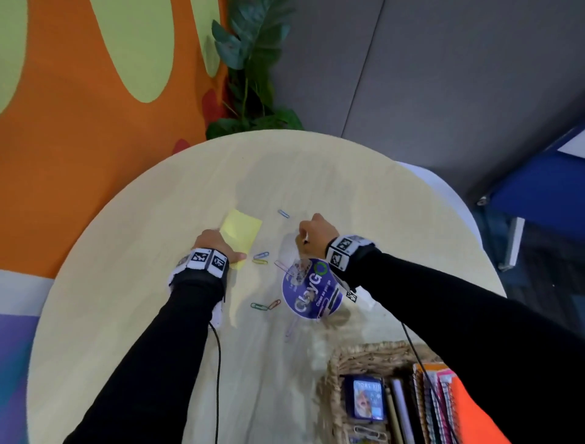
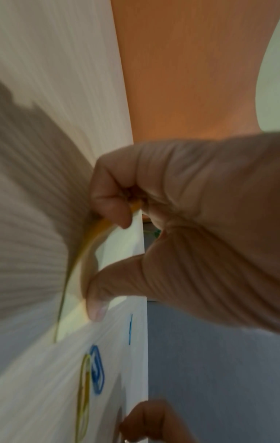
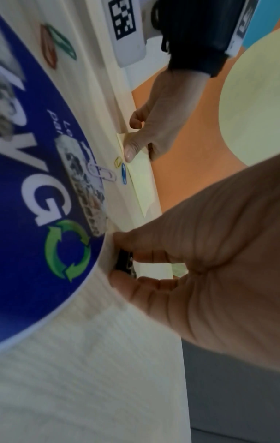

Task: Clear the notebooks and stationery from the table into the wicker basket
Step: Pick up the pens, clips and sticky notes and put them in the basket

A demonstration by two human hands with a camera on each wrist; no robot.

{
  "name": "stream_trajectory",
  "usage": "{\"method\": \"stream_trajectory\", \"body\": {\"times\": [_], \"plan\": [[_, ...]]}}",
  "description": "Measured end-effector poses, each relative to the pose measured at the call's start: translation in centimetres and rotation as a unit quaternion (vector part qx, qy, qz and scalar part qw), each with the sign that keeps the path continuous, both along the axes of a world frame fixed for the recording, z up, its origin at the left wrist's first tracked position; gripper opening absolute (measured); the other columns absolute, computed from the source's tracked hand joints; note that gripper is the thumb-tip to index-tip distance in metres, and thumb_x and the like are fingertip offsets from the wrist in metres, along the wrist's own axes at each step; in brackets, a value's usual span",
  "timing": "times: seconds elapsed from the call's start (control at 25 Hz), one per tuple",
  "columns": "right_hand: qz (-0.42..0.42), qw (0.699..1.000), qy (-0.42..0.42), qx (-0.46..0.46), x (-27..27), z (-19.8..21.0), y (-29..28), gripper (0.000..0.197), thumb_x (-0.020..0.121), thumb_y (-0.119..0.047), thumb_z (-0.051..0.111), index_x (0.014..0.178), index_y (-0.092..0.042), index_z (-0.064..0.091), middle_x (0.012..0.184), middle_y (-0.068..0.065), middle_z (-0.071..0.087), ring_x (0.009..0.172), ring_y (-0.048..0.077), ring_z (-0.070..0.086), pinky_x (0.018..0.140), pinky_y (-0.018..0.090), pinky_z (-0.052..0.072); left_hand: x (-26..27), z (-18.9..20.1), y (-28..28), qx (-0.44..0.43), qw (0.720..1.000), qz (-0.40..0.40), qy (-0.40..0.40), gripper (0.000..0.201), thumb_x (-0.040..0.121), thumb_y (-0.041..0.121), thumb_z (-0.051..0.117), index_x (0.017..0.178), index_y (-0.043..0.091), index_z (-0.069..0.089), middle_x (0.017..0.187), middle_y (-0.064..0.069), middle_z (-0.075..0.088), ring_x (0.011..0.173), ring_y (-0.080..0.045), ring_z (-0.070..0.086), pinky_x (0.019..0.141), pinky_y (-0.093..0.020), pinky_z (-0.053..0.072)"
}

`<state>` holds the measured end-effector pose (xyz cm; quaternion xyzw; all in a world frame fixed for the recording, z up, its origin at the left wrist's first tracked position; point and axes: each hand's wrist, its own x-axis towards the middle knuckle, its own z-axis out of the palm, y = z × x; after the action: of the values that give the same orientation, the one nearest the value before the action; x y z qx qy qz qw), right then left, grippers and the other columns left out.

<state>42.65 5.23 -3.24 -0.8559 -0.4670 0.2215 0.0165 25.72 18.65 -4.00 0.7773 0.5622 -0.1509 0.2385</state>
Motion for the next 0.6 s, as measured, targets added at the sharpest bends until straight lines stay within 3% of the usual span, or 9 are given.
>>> {"method": "stream_trajectory", "body": {"times": [0.16,0.24,0.36,0.48,0.56,0.6], "plan": [[0.020,0.999,-0.014,-0.042,0.0,0.5,0.0,0.027,0.089,-0.021,0.055,0.104,0.000,0.065,0.115,0.020,0.061,0.106,0.034,0.060,0.087,0.035,0.050,-0.8,-0.1,-0.5,-0.007,1.000,-0.019,-0.010,0.054,0.082,0.036,0.070,0.115,-0.005,0.057,0.120,-0.024,0.063,0.108,-0.037,0.061,0.078,-0.036,0.045],[0.044,0.997,-0.019,-0.060,0.1,2.6,-0.4,0.028,0.087,-0.019,0.061,0.105,0.001,0.067,0.113,0.018,0.065,0.107,0.033,0.061,0.089,0.037,0.051,-1.4,-0.1,-0.5,0.005,0.999,0.000,-0.051,0.044,0.089,0.027,0.063,0.118,-0.005,0.058,0.121,-0.027,0.062,0.109,-0.041,0.060,0.083,-0.040,0.046],[0.063,0.998,0.000,0.003,-0.5,8.3,-3.5,0.024,0.081,-0.013,0.068,0.101,-0.001,0.068,0.097,0.011,0.062,0.104,0.030,0.060,0.080,0.031,0.044,-3.1,0.3,-0.9,0.036,0.996,0.020,-0.075,0.043,0.093,0.026,0.057,0.120,-0.006,0.058,0.124,-0.030,0.060,0.113,-0.044,0.057,0.091,-0.044,0.045],[0.092,0.989,0.017,0.114,-2.8,13.7,-10.2,0.019,0.076,-0.011,0.068,0.095,-0.006,0.069,0.100,0.015,0.062,0.079,0.022,0.054,0.077,0.030,0.042,-5.3,2.2,-1.9,0.067,0.989,0.051,-0.118,0.043,0.095,0.028,0.052,0.120,-0.008,0.056,0.124,-0.031,0.058,0.111,-0.043,0.056,0.091,-0.042,0.046],[0.117,0.982,0.061,0.132,-5.1,15.4,-16.1,0.018,0.073,-0.008,0.067,0.091,-0.007,0.069,0.097,0.015,0.064,0.072,0.016,0.051,0.078,0.035,0.047,-7.2,3.7,-2.5,0.057,0.972,0.069,-0.219,0.037,0.095,0.025,0.053,0.116,-0.005,0.058,0.120,-0.029,0.061,0.091,-0.037,0.063,0.076,-0.033,0.057],[0.131,0.981,0.092,0.110,-6.4,15.5,-18.9,0.017,0.073,-0.008,0.067,0.090,-0.009,0.069,0.094,0.013,0.065,0.071,0.015,0.052,0.076,0.036,0.048,-8.2,4.5,-3.2,0.037,0.950,0.093,-0.297,0.032,0.094,0.022,0.054,0.115,-0.001,0.059,0.117,-0.024,0.063,0.080,-0.029,0.064,0.063,-0.022,0.060]]}}
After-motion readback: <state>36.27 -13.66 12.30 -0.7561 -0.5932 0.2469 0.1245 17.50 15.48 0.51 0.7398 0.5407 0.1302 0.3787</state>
